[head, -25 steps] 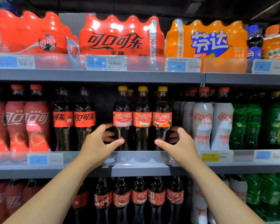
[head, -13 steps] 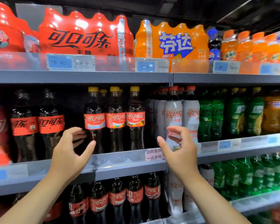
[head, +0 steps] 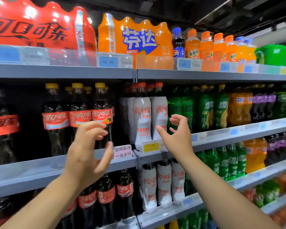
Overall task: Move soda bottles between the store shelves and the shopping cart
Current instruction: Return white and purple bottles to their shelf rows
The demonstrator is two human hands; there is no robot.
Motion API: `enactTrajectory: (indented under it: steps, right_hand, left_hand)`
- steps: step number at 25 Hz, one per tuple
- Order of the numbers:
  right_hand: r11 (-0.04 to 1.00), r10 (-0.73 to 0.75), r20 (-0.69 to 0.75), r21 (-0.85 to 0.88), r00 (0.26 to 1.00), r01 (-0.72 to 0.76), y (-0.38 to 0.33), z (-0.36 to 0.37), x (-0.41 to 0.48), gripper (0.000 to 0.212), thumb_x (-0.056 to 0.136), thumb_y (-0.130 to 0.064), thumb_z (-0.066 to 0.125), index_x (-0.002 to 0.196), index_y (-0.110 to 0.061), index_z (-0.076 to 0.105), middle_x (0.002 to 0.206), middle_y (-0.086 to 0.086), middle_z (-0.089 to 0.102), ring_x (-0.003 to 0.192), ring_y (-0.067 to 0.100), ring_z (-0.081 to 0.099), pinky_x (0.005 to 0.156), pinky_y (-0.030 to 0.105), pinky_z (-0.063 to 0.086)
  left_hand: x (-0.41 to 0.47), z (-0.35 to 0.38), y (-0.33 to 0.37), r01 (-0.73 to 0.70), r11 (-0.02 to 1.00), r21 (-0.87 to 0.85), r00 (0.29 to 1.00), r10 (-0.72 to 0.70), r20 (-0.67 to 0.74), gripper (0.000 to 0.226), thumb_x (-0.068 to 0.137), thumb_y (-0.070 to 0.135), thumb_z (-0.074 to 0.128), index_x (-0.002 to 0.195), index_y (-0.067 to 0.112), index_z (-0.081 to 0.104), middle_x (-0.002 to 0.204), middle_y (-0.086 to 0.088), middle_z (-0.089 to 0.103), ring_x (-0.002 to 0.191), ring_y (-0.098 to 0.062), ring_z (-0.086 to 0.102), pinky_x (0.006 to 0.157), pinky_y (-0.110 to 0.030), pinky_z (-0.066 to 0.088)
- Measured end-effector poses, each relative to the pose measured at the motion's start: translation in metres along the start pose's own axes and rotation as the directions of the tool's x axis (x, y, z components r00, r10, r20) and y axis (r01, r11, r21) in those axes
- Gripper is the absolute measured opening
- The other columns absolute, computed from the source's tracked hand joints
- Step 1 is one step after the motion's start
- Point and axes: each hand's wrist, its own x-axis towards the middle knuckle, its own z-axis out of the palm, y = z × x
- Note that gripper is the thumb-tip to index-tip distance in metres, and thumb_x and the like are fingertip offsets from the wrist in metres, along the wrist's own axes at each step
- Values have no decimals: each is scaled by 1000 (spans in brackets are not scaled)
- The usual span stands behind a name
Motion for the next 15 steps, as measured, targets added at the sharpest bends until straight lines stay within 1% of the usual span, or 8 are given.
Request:
enactTrajectory:
  steps: [1, 3, 5, 8, 9, 11, 13, 15]
  right_hand:
    - [1000, 9, 33, -5, 999, -9, 5, 0, 7, 57, 82, -38, 81, 123, -30, 43, 125, -8, 50, 117, 9, 53, 100, 23, 47]
    - [999, 22, 97, -50, 995, -17, 14, -1, 21, 60, 79, -45, 82, 121, -33, 41, 123, -10, 50, 115, 9, 52, 98, 28, 48]
    - [995, 26, 161, -100, 987, -10, 23, -4, 36, 64, 75, -50, 83, 121, -31, 43, 122, -10, 53, 113, 11, 54, 93, 29, 48]
    - [995, 57, 302, -99, 952, -29, 35, -10, 60, 73, 69, -55, 86, 122, -22, 49, 121, -4, 64, 108, 15, 62, 89, 34, 54]
    - [995, 65, 356, -92, 932, -34, 37, -12, 67, 73, 67, -56, 87, 120, -21, 51, 119, -4, 66, 104, 13, 64, 85, 32, 55]
    - [995, 68, 440, -90, 896, -31, 42, -15, 74, 71, 64, -57, 88, 117, -23, 55, 114, -8, 67, 100, 9, 65, 79, 26, 53]
    - [999, 46, 518, -38, 854, -31, 49, -16, 78, 55, 68, -52, 88, 108, -32, 56, 109, -14, 69, 98, 6, 68, 84, 28, 56]
    - [998, 25, 593, 26, 804, -51, 55, -17, 83, 42, 76, -39, 86, 107, -34, 59, 105, -14, 73, 92, 0, 71, 88, 31, 60]
  left_hand:
    - [7, 17, 10, 33, 999, -41, 998, -31, 56, 33, 89, 19, 61, 107, -8, 59, 115, -14, 56, 107, -23, 56, 89, -26, 50]
    - [17, 51, 24, 136, 988, -70, 980, -123, 158, 38, 90, 25, 64, 118, 2, 54, 119, -5, 53, 109, -16, 55, 91, -28, 52]
    - [24, 82, 32, 255, 967, -16, 946, -246, 209, 47, 89, 31, 71, 125, 11, 48, 120, 0, 49, 105, -13, 55, 87, -33, 54]
    - [33, 115, 30, 439, 886, 149, 874, -460, 159, 76, 77, 47, 80, 131, 16, 38, 124, -1, 45, 100, -19, 56, 75, -33, 51]
    - [35, 122, 27, 502, 839, 210, 838, -532, 122, 86, 72, 55, 81, 133, 15, 35, 126, -4, 44, 100, -21, 56, 72, -33, 49]
    - [34, 130, 18, 598, 744, 298, 758, -646, 91, 95, 64, 70, 78, 128, 21, 30, 125, -8, 48, 101, -26, 58, 69, -33, 45]
    - [31, 134, 9, 632, 696, 341, 703, -700, 128, 91, 57, 82, 72, 113, 26, 27, 114, -7, 57, 95, -27, 61, 64, -34, 46]
    - [30, 134, 3, 641, 687, 342, 674, -717, 176, 92, 50, 92, 64, 107, 26, 33, 98, 2, 64, 84, -18, 65, 61, -34, 52]
